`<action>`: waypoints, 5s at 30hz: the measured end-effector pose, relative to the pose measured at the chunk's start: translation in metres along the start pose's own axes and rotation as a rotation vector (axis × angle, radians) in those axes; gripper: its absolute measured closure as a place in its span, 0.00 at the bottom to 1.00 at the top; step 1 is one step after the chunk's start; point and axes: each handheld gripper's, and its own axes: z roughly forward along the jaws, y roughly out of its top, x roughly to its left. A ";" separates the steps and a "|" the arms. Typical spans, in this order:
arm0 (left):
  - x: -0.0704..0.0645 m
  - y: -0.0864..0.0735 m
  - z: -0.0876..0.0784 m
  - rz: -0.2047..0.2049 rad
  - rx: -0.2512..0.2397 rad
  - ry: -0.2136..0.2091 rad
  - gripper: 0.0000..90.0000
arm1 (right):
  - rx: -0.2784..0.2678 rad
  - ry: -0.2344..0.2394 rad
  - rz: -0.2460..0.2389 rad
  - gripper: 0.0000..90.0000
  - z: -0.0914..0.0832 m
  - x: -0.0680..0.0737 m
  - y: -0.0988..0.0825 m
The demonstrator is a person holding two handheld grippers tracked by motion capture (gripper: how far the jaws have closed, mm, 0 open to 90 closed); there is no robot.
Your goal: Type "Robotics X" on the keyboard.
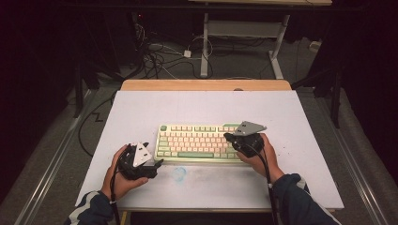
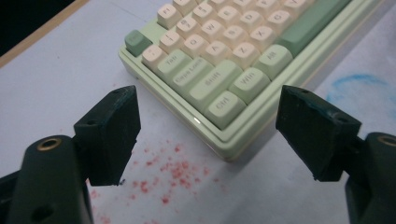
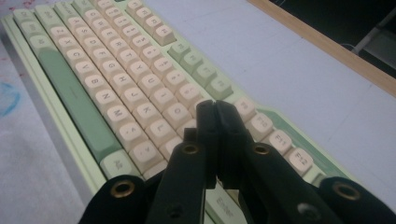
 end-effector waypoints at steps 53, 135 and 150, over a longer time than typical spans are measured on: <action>0.001 -0.013 -0.002 0.043 0.074 0.019 0.23 | -0.096 0.002 -0.027 0.61 -0.006 0.012 0.018; -0.071 0.041 0.092 0.019 0.185 -0.258 0.97 | -0.021 -0.180 -0.024 0.32 -0.061 0.033 -0.077; -0.076 0.030 0.103 0.053 0.219 -0.233 0.97 | -0.003 -0.166 -0.045 0.32 -0.057 0.035 -0.078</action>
